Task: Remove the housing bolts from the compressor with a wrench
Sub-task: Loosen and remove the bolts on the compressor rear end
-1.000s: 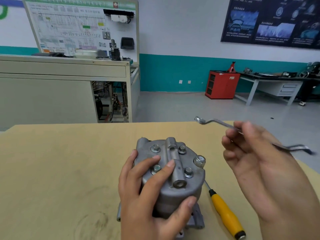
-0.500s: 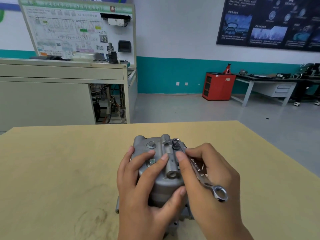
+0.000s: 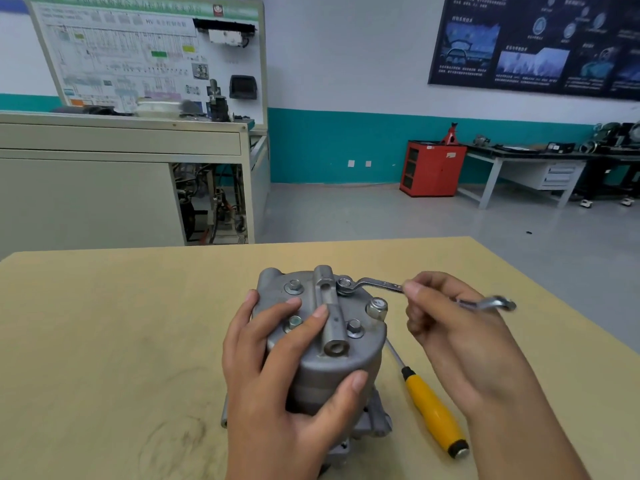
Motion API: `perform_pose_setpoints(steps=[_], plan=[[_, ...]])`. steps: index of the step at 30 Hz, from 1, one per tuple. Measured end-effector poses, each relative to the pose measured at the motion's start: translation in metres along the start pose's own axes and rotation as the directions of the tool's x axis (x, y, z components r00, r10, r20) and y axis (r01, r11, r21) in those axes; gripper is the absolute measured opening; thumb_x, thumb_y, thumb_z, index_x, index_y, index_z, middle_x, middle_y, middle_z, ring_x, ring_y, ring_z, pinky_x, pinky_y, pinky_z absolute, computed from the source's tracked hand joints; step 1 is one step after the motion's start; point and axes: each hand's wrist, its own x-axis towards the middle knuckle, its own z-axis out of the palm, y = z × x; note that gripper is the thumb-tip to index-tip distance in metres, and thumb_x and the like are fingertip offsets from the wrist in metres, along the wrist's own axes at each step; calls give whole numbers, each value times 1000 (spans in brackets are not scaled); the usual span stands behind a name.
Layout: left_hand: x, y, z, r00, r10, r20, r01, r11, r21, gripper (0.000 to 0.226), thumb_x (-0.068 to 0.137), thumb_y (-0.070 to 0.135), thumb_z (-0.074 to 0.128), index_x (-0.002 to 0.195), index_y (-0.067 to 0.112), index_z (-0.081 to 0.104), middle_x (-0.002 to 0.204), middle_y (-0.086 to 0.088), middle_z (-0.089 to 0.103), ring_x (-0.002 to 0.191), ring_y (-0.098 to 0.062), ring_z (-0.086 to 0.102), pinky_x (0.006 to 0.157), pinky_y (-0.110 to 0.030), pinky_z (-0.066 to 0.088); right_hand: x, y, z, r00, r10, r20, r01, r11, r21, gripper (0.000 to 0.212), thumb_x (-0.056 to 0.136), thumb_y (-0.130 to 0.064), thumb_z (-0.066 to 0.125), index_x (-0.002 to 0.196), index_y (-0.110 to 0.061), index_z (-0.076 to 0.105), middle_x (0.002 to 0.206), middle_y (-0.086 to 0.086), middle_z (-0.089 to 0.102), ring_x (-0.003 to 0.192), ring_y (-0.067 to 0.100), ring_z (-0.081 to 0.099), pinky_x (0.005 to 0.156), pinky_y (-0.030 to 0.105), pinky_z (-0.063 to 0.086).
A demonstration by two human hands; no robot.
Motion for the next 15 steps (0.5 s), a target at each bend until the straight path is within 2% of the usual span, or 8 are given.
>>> perform_pose_setpoints(steps=[3,6,9,11,15], plan=[[1,-1,0,1000,26,-9,-26,1000,13,47,78,63,57,117,38,54,124,14,47,136,-29,34,114,-30,25,32,10,2,991,117,-63,-116,993,26,10,77,-8,65,75,-13,57,55,-5,50,52,7,42,52,20,32],[2,-2,0,999,44,-15,-43,999,27,47,79,64,55,116,34,55,124,12,48,136,-30,35,113,-32,28,64,18,17,986,156,-65,-163,979,-120,15,92,-15,57,78,-11,60,49,-8,44,47,7,34,47,19,27],[3,-4,0,998,66,-20,-65,997,38,48,79,65,54,115,33,56,123,9,49,135,-31,36,112,-34,30,87,20,36,970,227,83,-194,937,-291,23,95,-23,55,79,-10,65,42,-10,35,42,7,28,48,21,23],[3,-5,1,996,82,-28,-80,996,50,49,80,67,52,114,32,57,122,8,50,135,-30,37,112,-35,31,96,18,47,946,271,180,-203,924,-323,26,95,-23,55,75,-9,64,41,-8,33,41,8,26,49,23,22],[4,-5,4,995,84,-56,-82,995,48,48,79,67,53,113,33,59,122,7,52,135,-30,38,112,-36,30,105,13,63,925,256,282,-152,927,-342,30,95,-22,54,68,-11,62,40,-4,33,47,12,27,49,23,25]])
